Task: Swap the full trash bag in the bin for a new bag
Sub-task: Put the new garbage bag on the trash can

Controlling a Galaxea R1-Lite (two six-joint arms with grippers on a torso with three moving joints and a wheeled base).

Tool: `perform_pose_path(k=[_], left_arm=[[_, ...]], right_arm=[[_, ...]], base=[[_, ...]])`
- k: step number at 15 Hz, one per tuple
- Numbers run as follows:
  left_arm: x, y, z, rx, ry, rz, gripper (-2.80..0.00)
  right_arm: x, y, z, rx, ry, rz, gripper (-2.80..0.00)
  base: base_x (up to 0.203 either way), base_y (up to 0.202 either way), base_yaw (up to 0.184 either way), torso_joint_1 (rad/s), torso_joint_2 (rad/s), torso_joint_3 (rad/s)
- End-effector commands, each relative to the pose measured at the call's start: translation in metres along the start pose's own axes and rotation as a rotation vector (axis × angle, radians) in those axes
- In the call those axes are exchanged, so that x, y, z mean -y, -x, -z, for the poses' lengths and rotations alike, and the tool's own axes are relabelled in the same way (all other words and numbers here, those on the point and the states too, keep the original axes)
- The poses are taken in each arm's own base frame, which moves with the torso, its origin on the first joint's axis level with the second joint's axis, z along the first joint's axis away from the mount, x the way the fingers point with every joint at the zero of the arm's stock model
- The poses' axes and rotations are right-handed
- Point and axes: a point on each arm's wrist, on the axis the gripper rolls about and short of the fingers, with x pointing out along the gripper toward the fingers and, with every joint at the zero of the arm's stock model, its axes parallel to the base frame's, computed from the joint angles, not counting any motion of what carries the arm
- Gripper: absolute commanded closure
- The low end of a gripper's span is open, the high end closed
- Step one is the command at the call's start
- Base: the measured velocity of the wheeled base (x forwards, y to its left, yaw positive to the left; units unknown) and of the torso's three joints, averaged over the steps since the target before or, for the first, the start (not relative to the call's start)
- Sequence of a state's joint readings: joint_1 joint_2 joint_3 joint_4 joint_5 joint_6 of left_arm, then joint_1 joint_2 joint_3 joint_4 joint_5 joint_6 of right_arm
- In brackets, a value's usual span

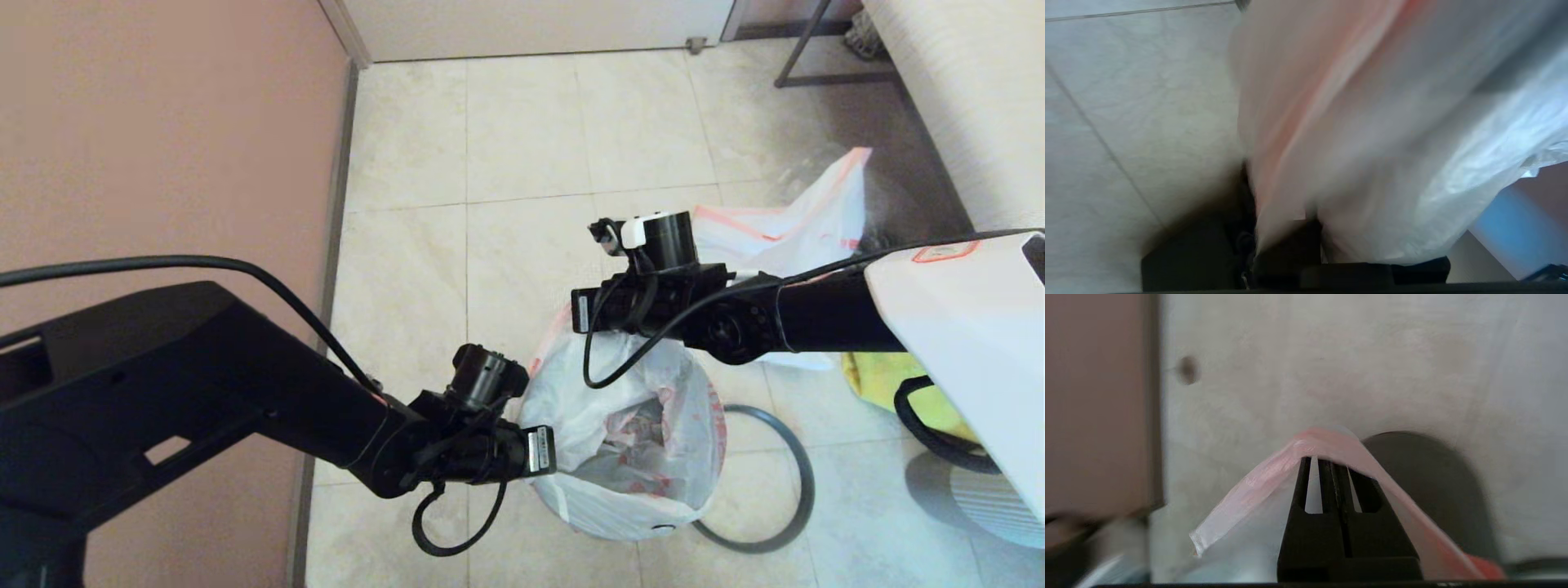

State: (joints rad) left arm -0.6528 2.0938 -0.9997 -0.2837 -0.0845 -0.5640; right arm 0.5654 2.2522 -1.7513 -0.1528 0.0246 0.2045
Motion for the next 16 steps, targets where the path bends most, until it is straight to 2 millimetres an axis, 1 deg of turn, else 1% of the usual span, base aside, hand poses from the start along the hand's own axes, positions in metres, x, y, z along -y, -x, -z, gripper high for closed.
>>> perform_pose_path(k=[1, 2, 4, 6, 8, 10, 12, 13, 14, 15, 16], left_arm=[[0.003, 0.007, 0.002, 0.006, -0.01, 0.008, 0.0], [0.004, 0.011, 0.002, 0.013, -0.028, 0.01, 0.0], [0.001, 0.019, -0.004, 0.082, -0.046, 0.015, 0.0], [-0.009, 0.022, -0.014, 0.144, -0.024, 0.017, 0.0], [-0.02, 0.024, -0.025, 0.18, 0.003, 0.002, 0.0], [-0.03, 0.026, -0.036, 0.208, 0.028, -0.015, 0.0], [-0.037, 0.023, -0.04, 0.211, 0.044, -0.029, 0.0], [-0.038, 0.022, -0.04, 0.211, 0.046, -0.032, 0.0], [-0.039, 0.021, -0.04, 0.21, 0.047, -0.032, 0.0], [-0.039, 0.02, -0.04, 0.207, 0.047, -0.033, 0.0], [-0.04, 0.017, -0.038, 0.198, 0.049, -0.035, 0.0]], right_arm=[[0.014, -0.005, 0.002, -0.001, -0.013, 0.034, 0.0], [0.019, -0.001, -0.003, 0.01, -0.026, 0.046, 0.0], [0.031, 0.01, -0.015, 0.027, -0.087, 0.072, 0.0], [0.043, 0.015, -0.015, 0.002, -0.104, 0.102, 0.0], [0.053, 0.018, -0.01, -0.019, -0.118, 0.127, 0.0], [0.052, 0.031, -0.011, -0.035, -0.122, 0.133, 0.0], [0.049, 0.046, -0.007, -0.136, -0.129, 0.15, 0.0], [0.047, 0.056, -0.008, -0.175, -0.139, 0.16, 0.0], [0.046, 0.066, -0.013, -0.179, -0.169, 0.166, 0.0], [0.046, 0.071, -0.015, -0.182, -0.187, 0.17, 0.0], [0.043, 0.084, -0.022, -0.167, -0.198, 0.169, 0.0]], base=[[0.0, 0.0, 0.0, 0.0, 0.0, 0.0], [0.0, 0.0, 0.0, 0.0, 0.0, 0.0], [0.0, 0.0, 0.0, 0.0, 0.0, 0.0], [0.0, 0.0, 0.0, 0.0, 0.0, 0.0], [0.0, 0.0, 0.0, 0.0, 0.0, 0.0], [0.0, 0.0, 0.0, 0.0, 0.0, 0.0], [0.0, 0.0, 0.0, 0.0, 0.0, 0.0], [0.0, 0.0, 0.0, 0.0, 0.0, 0.0], [0.0, 0.0, 0.0, 0.0, 0.0, 0.0], [0.0, 0.0, 0.0, 0.0, 0.0, 0.0], [0.0, 0.0, 0.0, 0.0, 0.0, 0.0]])
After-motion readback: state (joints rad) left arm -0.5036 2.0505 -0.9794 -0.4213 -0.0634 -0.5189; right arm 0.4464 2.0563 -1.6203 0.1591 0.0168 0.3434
